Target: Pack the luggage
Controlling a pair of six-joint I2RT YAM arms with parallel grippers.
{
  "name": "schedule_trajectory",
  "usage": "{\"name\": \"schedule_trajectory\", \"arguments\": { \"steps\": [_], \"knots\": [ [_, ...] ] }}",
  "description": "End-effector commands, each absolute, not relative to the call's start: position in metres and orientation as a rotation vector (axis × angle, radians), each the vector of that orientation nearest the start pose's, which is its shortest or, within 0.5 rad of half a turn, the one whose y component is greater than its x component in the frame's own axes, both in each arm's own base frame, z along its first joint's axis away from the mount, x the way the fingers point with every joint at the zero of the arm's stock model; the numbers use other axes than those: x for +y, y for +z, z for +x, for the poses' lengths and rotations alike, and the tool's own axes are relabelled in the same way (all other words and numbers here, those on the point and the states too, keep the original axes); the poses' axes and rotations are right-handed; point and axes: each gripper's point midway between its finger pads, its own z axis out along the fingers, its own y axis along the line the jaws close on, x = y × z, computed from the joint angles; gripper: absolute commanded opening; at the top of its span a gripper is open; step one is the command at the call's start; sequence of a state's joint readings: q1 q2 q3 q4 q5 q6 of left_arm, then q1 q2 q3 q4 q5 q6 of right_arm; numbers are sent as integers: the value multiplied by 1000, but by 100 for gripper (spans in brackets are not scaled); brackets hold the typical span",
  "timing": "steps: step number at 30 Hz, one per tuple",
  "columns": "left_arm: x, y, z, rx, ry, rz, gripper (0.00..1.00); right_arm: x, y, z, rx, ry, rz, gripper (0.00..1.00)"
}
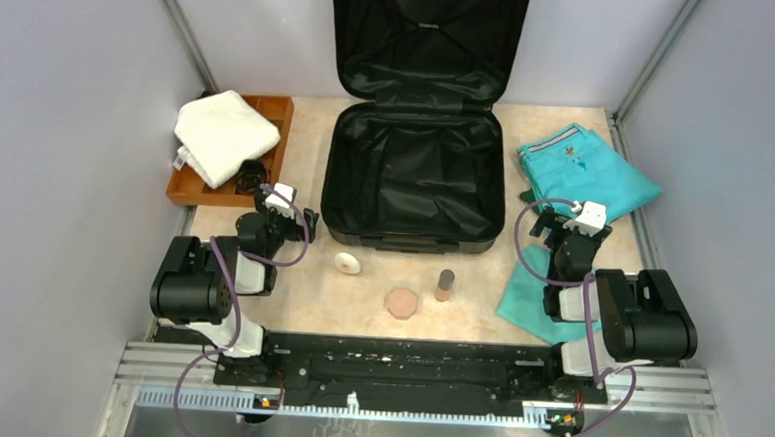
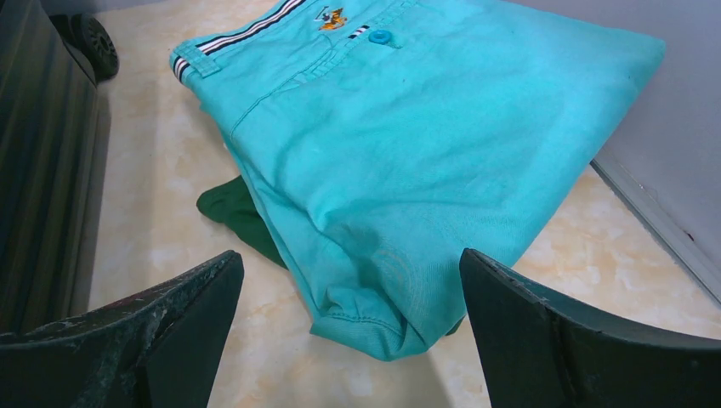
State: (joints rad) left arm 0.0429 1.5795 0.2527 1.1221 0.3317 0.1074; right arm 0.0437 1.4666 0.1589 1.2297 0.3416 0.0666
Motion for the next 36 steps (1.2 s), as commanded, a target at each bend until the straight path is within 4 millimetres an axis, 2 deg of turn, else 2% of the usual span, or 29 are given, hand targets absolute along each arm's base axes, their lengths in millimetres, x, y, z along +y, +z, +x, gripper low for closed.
{"name": "schedule_trajectory", "arguments": {
  "steps": [1, 13, 16, 18, 20, 23, 25, 26, 28, 30, 31, 33, 36],
  "knots": [
    [-42, 89, 379, 1651, -182, 326, 99, -39, 107, 356, 1580, -181, 279, 99],
    [-40, 93, 380, 1634, -175, 315, 99, -39, 108, 356, 1579, -183, 279, 99],
    [-28, 102, 395, 1706, -204, 235, 99, -43, 109, 353, 1586, -197, 323, 99],
    [-24, 107, 407, 1834, -238, 227, 99, -39, 119, 352, 1559, -209, 296, 99],
    [-25, 117, 414, 1912, -265, 272, 99, -52, 123, 346, 1580, -309, 411, 99],
    [-22, 142, 420, 1948, -278, 317, 99, -61, 138, 347, 1615, -344, 514, 99],
    [-21, 159, 420, 1945, -282, 339, 99, -60, 154, 348, 1597, -295, 582, 99],
    [-20, 167, 420, 1945, -285, 346, 99, -63, 163, 347, 1559, -250, 679, 99],
    [-22, 183, 420, 1948, -300, 361, 99, -71, 165, 342, 1481, -86, 945, 99],
    [-25, 195, 420, 1965, -328, 357, 99, -64, 184, 356, 1468, 117, 924, 99],
    [-27, 201, 420, 1970, -345, 351, 99, -65, 198, 362, 1450, 136, 913, 99],
    [-31, 211, 420, 1978, -381, 343, 99, -65, 220, 377, 1487, 114, 875, 99],
    [-40, 217, 419, 1978, -454, 360, 98, -73, 226, 398, 1690, -27, 913, 99]
  ]
}}
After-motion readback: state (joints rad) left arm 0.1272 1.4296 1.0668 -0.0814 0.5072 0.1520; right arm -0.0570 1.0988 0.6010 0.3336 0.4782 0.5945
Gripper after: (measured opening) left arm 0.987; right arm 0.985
